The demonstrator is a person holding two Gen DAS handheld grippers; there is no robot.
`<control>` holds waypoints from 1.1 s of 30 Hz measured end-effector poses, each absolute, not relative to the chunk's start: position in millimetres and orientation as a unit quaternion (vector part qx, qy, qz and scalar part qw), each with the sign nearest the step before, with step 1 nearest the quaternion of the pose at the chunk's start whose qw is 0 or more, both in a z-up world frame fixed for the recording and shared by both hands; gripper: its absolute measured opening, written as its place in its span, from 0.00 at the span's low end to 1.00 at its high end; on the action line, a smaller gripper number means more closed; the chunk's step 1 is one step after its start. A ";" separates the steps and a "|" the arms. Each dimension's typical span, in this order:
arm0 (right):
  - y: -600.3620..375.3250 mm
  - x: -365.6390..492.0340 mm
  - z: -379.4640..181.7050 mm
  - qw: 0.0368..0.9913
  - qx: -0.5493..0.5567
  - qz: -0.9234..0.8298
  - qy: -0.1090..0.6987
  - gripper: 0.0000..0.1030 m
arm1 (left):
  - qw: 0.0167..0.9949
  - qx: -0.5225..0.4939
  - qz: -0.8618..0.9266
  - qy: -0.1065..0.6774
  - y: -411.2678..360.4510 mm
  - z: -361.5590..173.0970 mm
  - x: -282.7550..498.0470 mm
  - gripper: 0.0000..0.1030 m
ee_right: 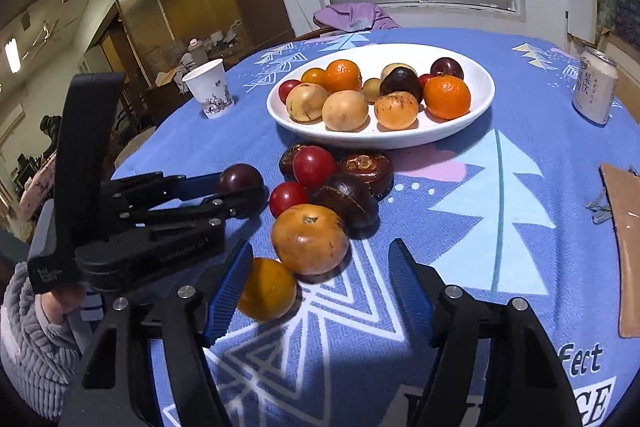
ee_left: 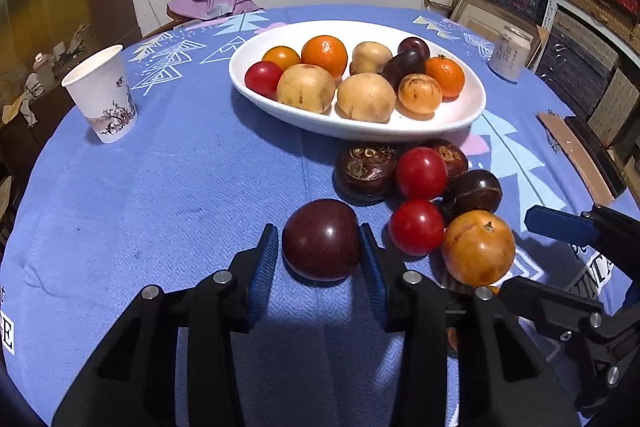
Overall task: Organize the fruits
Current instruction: 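Grasp a dark red plum with the left gripper while the right grasps an orange-brown fruit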
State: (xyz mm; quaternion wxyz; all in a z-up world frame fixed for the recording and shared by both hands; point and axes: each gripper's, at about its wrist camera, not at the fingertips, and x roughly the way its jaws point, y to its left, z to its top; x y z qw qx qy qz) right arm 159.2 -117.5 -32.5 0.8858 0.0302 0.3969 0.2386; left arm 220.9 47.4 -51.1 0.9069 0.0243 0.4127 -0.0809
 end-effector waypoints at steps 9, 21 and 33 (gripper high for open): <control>-123.9 185.4 -52.7 0.834 0.157 0.265 0.457 0.45 | 0.900 0.015 -0.086 0.428 48.5 -56.5 224.9 0.41; -116.4 185.0 -51.7 0.838 0.140 0.267 0.455 0.44 | 0.897 0.019 -0.086 0.433 44.9 -57.5 231.2 0.57; -122.9 179.9 -50.7 0.840 0.132 0.268 0.453 0.44 | 0.900 -0.009 -0.098 0.424 51.3 -55.0 231.4 0.35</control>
